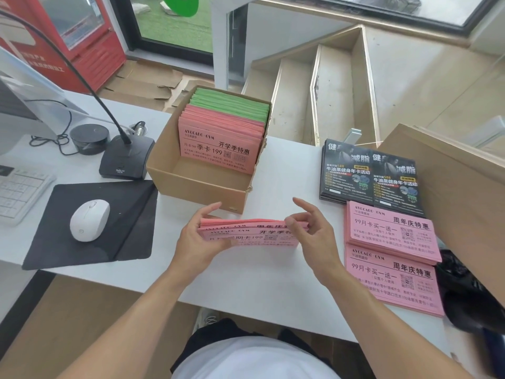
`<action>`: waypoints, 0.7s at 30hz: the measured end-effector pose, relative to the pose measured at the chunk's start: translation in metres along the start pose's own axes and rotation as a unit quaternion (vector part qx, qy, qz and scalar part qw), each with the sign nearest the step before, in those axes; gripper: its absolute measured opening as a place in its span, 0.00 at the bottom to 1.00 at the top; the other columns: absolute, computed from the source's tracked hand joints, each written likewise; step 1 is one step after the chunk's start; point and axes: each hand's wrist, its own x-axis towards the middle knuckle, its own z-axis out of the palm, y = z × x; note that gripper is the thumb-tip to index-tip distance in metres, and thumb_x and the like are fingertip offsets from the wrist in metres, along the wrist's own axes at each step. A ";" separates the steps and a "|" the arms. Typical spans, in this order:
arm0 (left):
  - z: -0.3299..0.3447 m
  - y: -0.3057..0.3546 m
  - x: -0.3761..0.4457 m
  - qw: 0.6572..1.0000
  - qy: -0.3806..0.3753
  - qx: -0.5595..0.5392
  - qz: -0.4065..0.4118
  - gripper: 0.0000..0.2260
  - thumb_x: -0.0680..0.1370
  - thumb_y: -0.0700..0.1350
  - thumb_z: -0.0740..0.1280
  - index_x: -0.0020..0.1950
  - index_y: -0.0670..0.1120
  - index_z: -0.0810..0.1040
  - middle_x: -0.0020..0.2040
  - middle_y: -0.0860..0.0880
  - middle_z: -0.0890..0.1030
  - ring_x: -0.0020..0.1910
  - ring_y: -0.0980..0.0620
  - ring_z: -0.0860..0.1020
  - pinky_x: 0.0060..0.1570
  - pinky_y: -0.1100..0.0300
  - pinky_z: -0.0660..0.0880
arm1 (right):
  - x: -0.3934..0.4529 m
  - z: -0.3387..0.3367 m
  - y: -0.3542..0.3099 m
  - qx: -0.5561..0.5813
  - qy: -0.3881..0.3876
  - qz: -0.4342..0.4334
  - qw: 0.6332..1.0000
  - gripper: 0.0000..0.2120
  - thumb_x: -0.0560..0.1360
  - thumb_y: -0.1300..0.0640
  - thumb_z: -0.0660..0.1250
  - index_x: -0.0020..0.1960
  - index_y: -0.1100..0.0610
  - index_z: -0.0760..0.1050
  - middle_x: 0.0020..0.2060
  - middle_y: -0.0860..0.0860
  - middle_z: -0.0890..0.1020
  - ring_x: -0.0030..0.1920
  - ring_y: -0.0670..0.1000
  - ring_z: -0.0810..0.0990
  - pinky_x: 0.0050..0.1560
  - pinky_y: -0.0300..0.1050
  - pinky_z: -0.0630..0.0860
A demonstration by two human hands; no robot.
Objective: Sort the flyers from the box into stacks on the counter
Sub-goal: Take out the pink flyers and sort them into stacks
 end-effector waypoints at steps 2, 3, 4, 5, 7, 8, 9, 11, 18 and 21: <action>0.002 0.001 0.000 1.000 0.001 0.008 0.000 0.35 0.66 0.43 0.83 0.68 0.63 0.74 0.52 0.54 0.83 0.54 0.58 0.82 0.55 0.64 0.78 | 0.000 0.004 0.003 -0.005 0.008 -0.002 1.000 0.18 0.76 0.56 0.74 0.63 0.42 0.78 0.45 0.45 0.84 0.49 0.45 0.81 0.52 0.40 0.75; 0.002 0.000 0.001 1.000 0.003 0.010 0.001 0.35 0.66 0.43 0.83 0.68 0.62 0.74 0.52 0.53 0.82 0.53 0.58 0.82 0.55 0.64 0.78 | 0.000 0.004 0.007 -0.005 0.011 -0.002 1.000 0.19 0.78 0.60 0.73 0.64 0.42 0.78 0.46 0.47 0.84 0.50 0.46 0.81 0.52 0.40 0.75; 0.001 0.001 0.000 1.000 0.004 0.009 0.002 0.35 0.67 0.41 0.83 0.68 0.62 0.74 0.52 0.53 0.82 0.53 0.58 0.82 0.54 0.65 0.78 | 0.000 0.002 0.008 0.004 0.013 0.004 1.000 0.21 0.78 0.64 0.71 0.65 0.43 0.77 0.46 0.49 0.85 0.51 0.48 0.82 0.52 0.40 0.76; 0.000 0.001 0.001 1.000 0.003 0.009 0.002 0.35 0.67 0.40 0.82 0.69 0.61 0.74 0.51 0.52 0.82 0.52 0.58 0.82 0.52 0.66 0.79 | 0.000 0.000 0.009 0.010 0.014 0.009 1.000 0.23 0.78 0.67 0.69 0.66 0.43 0.76 0.47 0.50 0.85 0.52 0.49 0.82 0.51 0.40 0.76; 0.000 0.001 0.002 1.000 -0.004 0.017 0.001 0.34 0.68 0.40 0.82 0.68 0.61 0.74 0.49 0.54 0.82 0.52 0.58 0.82 0.52 0.67 0.79 | 0.000 -0.003 0.010 -0.010 -0.001 0.007 1.000 0.26 0.78 0.67 0.69 0.68 0.43 0.74 0.49 0.50 0.84 0.54 0.50 0.82 0.52 0.41 0.76; 0.001 0.002 0.002 1.000 -0.008 0.020 0.001 0.33 0.68 0.41 0.82 0.68 0.61 0.75 0.48 0.56 0.83 0.52 0.58 0.82 0.52 0.67 0.78 | -0.002 -0.004 0.009 -0.038 -0.018 0.002 0.999 0.28 0.77 0.66 0.70 0.69 0.41 0.72 0.50 0.48 0.84 0.55 0.49 0.81 0.53 0.41 0.76; 0.002 0.002 0.003 1.000 -0.010 0.022 0.001 0.32 0.68 0.42 0.82 0.67 0.60 0.75 0.48 0.57 0.82 0.52 0.58 0.82 0.52 0.66 0.78 | -0.003 -0.004 0.010 -0.074 -0.035 -0.005 0.997 0.31 0.76 0.66 0.71 0.71 0.40 0.70 0.51 0.46 0.82 0.55 0.46 0.80 0.54 0.40 0.76; 0.004 0.001 0.004 1.000 -0.009 0.021 0.001 0.31 0.69 0.42 0.82 0.67 0.60 0.75 0.48 0.57 0.82 0.52 0.56 0.82 0.53 0.64 0.78 | -0.007 -0.003 0.010 -0.145 -0.045 -0.016 0.988 0.36 0.75 0.65 0.73 0.74 0.39 0.66 0.51 0.42 0.81 0.55 0.42 0.79 0.55 0.32 0.73; 0.014 0.015 -0.004 0.999 -0.030 0.044 -0.002 0.27 0.70 0.42 0.80 0.63 0.62 0.77 0.47 0.55 0.83 0.48 0.56 0.83 0.49 0.60 0.79 | -0.030 -0.014 -0.004 -0.126 0.013 -0.001 0.992 0.29 0.77 0.67 0.71 0.66 0.36 0.71 0.44 0.46 0.81 0.49 0.39 0.80 0.49 0.32 0.75; 0.047 0.031 -0.004 0.996 -0.076 0.043 -0.005 0.29 0.71 0.43 0.80 0.65 0.64 0.75 0.51 0.53 0.83 0.50 0.56 0.83 0.50 0.59 0.79 | -0.047 -0.051 -0.012 -0.101 0.060 0.019 0.993 0.33 0.79 0.65 0.70 0.73 0.36 0.65 0.49 0.43 0.84 0.52 0.39 0.83 0.48 0.33 0.79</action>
